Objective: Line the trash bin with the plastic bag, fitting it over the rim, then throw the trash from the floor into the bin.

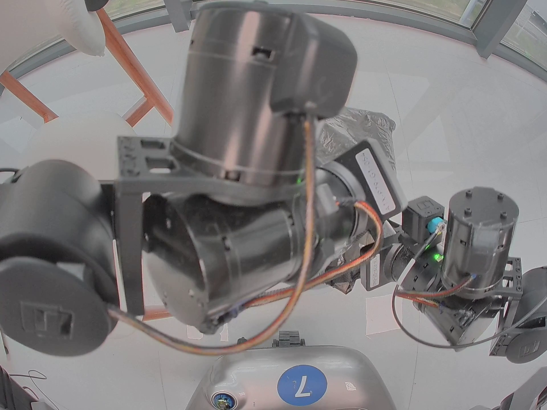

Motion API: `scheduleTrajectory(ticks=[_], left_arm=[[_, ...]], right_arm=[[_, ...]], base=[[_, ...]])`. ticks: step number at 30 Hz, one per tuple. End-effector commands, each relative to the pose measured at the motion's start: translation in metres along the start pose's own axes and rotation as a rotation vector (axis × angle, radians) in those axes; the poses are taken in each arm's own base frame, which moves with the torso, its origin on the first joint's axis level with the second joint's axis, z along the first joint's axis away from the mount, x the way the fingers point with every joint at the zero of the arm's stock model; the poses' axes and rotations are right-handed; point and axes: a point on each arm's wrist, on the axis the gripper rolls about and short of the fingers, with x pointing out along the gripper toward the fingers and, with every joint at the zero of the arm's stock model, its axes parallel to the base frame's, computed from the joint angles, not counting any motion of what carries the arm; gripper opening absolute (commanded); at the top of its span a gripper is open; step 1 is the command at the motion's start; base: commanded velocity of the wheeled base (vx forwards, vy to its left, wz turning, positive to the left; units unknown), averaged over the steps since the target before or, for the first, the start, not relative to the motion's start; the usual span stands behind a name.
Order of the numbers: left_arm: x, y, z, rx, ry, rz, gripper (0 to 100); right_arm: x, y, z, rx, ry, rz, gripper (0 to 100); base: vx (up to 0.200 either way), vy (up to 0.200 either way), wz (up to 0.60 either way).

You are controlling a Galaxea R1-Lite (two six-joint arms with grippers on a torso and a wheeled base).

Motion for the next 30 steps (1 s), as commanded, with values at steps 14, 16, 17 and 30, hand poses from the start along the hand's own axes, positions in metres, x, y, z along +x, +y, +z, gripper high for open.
scheduleTrajectory(ticks=[14, 16, 17, 30], left_arm=[[0.005, 0.001, -0.06, 0.093, 0.176, 0.016, 0], [0.003, 0.0, -0.067, 0.098, 0.196, 0.016, 0], [0.004, 0.001, -0.072, 0.107, 0.211, 0.025, 0], [0.034, 0.028, -0.069, 0.138, 0.172, 0.16, 0]], right_arm=[[-0.019, 0.006, -0.027, -0.077, 0.058, 0.065, 0], [-0.022, 0.009, -0.031, -0.083, 0.064, 0.082, 0], [-0.024, 0.01, -0.033, -0.081, 0.067, 0.086, 0], [-0.017, 0.005, -0.039, -0.079, 0.097, 0.104, 0]], base=[[0.0, 0.0, 0.0], [0.0, 0.0, 0.0], [0.0, 0.0, 0.0], [0.0, 0.0, 0.0]])
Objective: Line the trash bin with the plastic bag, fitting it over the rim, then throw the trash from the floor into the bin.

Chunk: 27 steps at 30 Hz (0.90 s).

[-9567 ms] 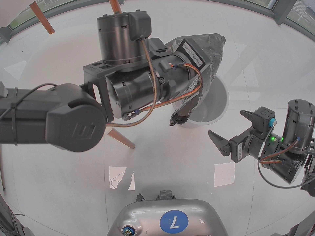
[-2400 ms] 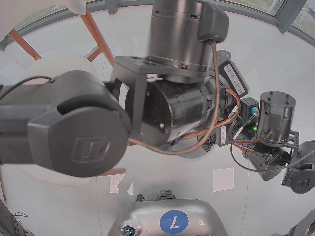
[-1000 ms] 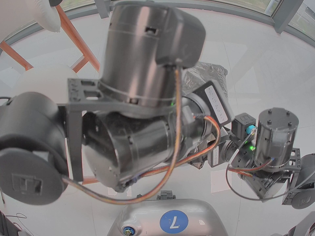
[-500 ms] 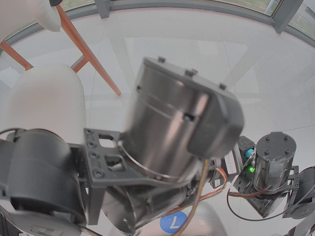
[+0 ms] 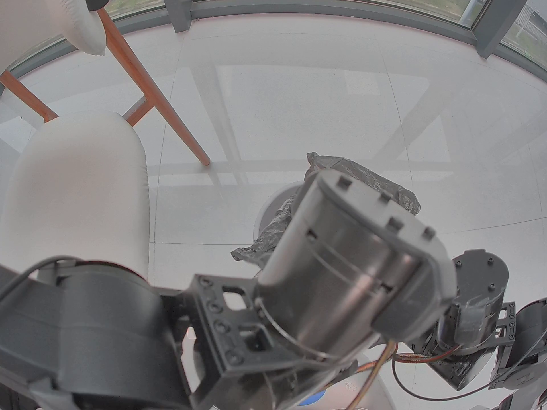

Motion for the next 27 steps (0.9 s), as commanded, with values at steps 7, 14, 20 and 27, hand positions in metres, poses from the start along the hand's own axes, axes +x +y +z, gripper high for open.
scheduleTrajectory(ticks=[7, 14, 20, 27], left_arm=[[0.028, 0.022, 0.014, -0.02, -0.041, 0.105, 0], [0.03, 0.025, 0.042, -0.031, -0.109, 0.109, 0], [0.03, 0.029, 0.041, 0.001, -0.088, 0.14, 0], [0.028, 0.034, 0.038, 0.014, -0.059, 0.177, 0]], right_arm=[[0.011, -0.012, -0.004, 0.012, 0.03, -0.005, 0], [0.01, -0.014, -0.008, 0.007, 0.042, 0.0, 0], [0.015, -0.016, -0.001, 0.023, 0.03, 0.001, 0], [0.019, -0.009, -0.004, 0.018, 0.044, 0.042, 0]], base=[[0.0, 0.0, 0.0], [0.0, 0.0, 0.0], [0.0, 0.0, 0.0], [0.0, 0.0, 0.0]])
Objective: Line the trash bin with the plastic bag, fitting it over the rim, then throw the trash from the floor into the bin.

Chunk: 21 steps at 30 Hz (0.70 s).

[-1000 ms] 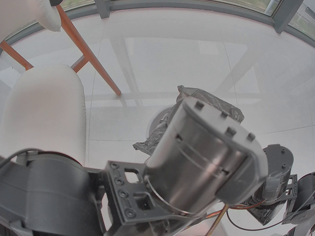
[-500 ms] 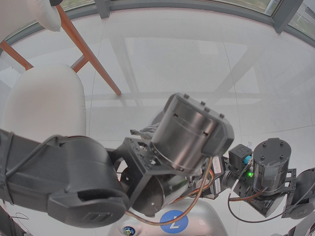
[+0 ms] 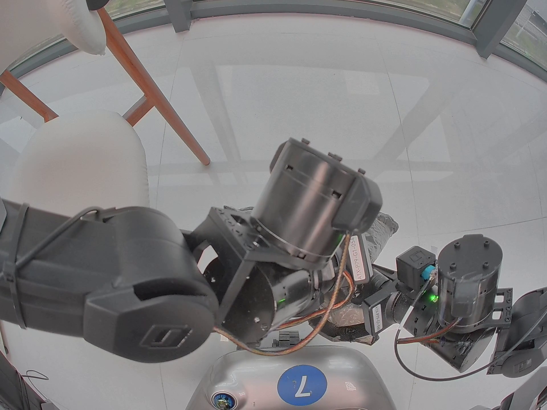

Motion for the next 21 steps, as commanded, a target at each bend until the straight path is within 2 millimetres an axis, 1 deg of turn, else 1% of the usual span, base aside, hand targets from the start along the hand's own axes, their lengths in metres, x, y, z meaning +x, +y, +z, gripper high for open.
scheduleTrajectory(ticks=[1, 7, 9, 10, 16, 17, 18, 21], left_arm=[[-0.001, 0.001, 0.001, -0.001, -0.001, 0.004, 0], [0.004, 0.007, 0.005, -0.009, -0.013, 0.029, 0], [0.008, 0.016, 0.013, -0.024, -0.029, 0.051, 0], [0.008, 0.016, 0.013, -0.024, -0.029, 0.051, 0], [0.013, 0.024, 0.021, -0.036, -0.044, 0.077, 0], [0.013, 0.024, 0.021, -0.036, -0.044, 0.077, 0], [0.017, 0.026, 0.022, -0.04, -0.047, 0.084, 0], [0.022, 0.03, 0.027, -0.048, -0.055, 0.098, 0]], right_arm=[[0.005, 0.005, -0.002, -0.007, 0.012, 0.02, 0], [0.013, 0.01, 0.002, -0.003, 0.01, 0.044, 0], [0.017, 0.011, 0.006, 0.005, 0.003, 0.063, 0], [0.017, 0.011, 0.006, 0.005, 0.003, 0.063, 0], [0.034, 0.017, 0.007, 0.011, 0.016, 0.085, 0], [0.034, 0.017, 0.007, 0.011, 0.016, 0.085, 0], [0.037, 0.018, 0.01, 0.021, 0.011, 0.1, 0], [0.046, 0.019, 0.015, 0.032, 0.001, 0.093, 0]], base=[[0.0, 0.0, 0.0], [0.0, 0.0, 0.0], [0.0, 0.0, 0.0], [0.0, 0.0, 0.0], [0.0, 0.0, 0.0], [0.0, 0.0, 0.0], [0.0, 0.0, 0.0], [0.0, 0.0, 0.0]])
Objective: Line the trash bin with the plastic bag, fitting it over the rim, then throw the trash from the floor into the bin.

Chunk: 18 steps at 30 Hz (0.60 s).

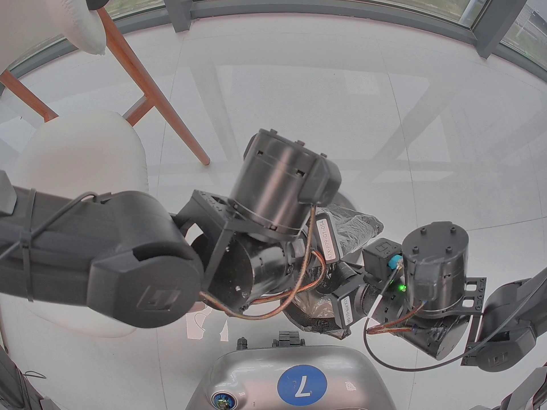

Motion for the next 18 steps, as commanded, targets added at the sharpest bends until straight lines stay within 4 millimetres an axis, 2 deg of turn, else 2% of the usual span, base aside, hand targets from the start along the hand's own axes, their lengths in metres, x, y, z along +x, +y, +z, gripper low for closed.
scheduleTrajectory(ticks=[1, 11, 18], left_arm=[[0.01, 0.006, 0.006, -0.011, -0.012, 0.025, 0], [0.015, 0.016, 0.011, 0.02, -0.018, 0.058, 0], [0.025, 0.022, 0.01, 0.02, -0.01, 0.084, 0]], right_arm=[[0.018, 0.003, 0.004, 0.008, 0.001, -0.009, 0], [0.033, 0.009, -0.003, 0.025, 0.028, 0.017, 0], [0.039, 0.006, -0.007, 0.069, 0.044, 0.005, 0]], base=[[0.0, 0.0, 0.0], [0.0, 0.0, 0.0], [0.0, 0.0, 0.0]])
